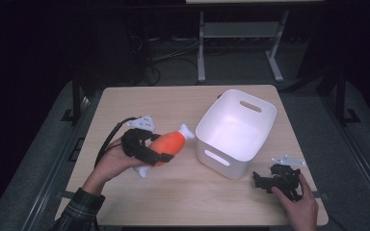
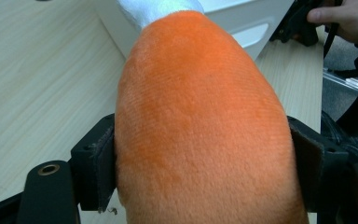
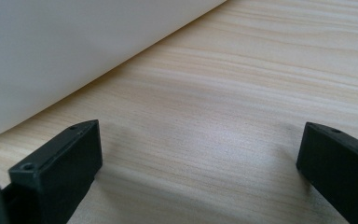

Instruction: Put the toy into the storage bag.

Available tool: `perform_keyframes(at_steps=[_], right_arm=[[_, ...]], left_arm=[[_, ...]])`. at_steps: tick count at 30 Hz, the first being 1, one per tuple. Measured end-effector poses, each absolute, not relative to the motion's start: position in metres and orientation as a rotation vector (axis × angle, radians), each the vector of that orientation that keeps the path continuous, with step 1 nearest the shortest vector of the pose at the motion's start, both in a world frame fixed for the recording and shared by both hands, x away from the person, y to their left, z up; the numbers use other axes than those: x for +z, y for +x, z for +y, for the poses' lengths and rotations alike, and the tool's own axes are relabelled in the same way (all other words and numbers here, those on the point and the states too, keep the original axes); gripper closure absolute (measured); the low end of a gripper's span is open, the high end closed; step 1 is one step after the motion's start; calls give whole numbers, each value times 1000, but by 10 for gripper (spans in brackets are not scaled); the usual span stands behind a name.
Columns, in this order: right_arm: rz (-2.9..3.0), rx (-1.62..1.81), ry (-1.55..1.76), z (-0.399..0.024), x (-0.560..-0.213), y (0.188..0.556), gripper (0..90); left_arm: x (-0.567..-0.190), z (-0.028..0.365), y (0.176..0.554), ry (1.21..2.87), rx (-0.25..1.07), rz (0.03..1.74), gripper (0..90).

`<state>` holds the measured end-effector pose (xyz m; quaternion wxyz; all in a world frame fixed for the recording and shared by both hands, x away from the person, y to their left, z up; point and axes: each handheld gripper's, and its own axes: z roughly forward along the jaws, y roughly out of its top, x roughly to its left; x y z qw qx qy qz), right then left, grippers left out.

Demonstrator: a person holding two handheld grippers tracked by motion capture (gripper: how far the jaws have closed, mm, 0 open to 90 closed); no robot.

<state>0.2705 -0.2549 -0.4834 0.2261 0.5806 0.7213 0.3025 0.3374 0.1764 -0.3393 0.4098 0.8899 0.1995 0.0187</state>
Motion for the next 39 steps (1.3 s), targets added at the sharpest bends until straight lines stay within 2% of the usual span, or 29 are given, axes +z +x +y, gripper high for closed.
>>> perform_keyframes(at_steps=[39], right_arm=[[1990,833,1601,-255,-483,271,0]], left_arm=[[-300,135,372,2227,25,447,222]])
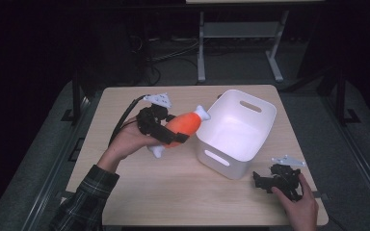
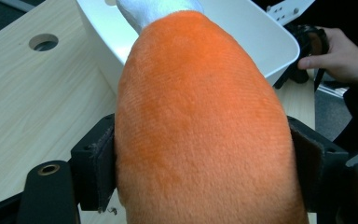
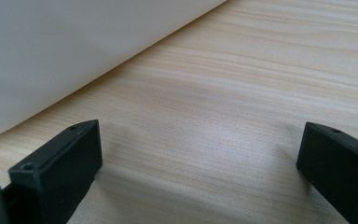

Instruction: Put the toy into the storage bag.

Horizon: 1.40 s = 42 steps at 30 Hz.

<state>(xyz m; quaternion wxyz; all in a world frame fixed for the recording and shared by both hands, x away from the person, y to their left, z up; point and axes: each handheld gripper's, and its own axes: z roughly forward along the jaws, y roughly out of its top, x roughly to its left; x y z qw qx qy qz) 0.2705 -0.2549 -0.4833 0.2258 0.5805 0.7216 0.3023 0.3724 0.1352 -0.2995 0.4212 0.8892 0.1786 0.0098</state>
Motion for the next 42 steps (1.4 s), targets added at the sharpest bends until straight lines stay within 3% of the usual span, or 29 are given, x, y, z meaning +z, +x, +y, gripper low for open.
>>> perform_keyframes(at_steps=[42], right_arm=[[1989,832,1601,-255,-483,270,0]], left_arm=[[-281,57,411,2187,68,483,222]])
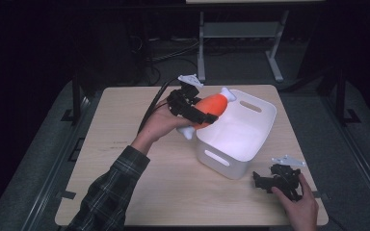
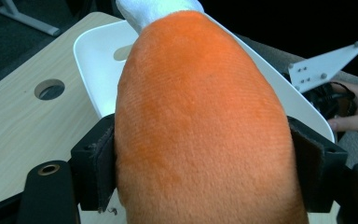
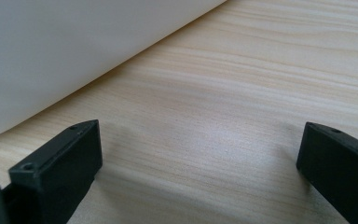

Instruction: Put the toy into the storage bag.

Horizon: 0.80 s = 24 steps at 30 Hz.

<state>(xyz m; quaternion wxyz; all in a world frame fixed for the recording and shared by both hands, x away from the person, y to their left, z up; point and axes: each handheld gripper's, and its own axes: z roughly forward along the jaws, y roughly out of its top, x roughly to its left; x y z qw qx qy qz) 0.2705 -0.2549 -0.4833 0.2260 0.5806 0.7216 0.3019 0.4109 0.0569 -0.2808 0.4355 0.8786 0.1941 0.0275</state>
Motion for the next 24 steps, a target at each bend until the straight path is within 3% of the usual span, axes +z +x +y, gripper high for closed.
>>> perform_keyframes(at_steps=[24], right_arm=[[1989,833,1602,-255,-483,270,0]], left_arm=[[-298,5,424,2171,148,582,221]])
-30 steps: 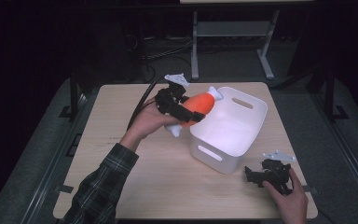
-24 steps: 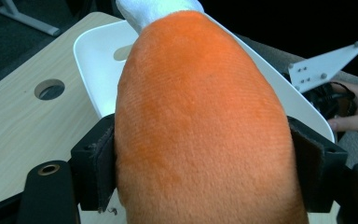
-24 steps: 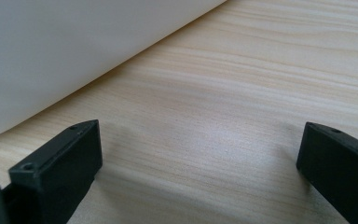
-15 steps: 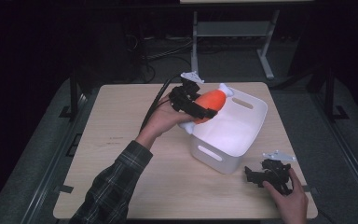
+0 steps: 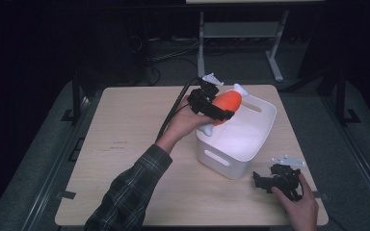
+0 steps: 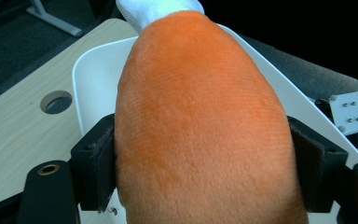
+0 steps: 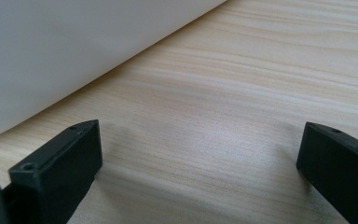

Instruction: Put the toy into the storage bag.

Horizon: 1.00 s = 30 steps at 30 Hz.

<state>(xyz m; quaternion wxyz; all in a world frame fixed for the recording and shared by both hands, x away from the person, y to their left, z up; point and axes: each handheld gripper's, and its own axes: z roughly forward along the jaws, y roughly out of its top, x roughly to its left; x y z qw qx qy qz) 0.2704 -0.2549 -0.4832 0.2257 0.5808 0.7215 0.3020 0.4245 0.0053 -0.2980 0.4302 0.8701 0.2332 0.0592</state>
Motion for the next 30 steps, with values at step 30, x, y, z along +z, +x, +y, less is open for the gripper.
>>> perform_keyframes(at_steps=[30], right_arm=[[1989,832,1602,-255,-483,270,0]], left_arm=[[-339,-7,438,2271,126,610,193]])
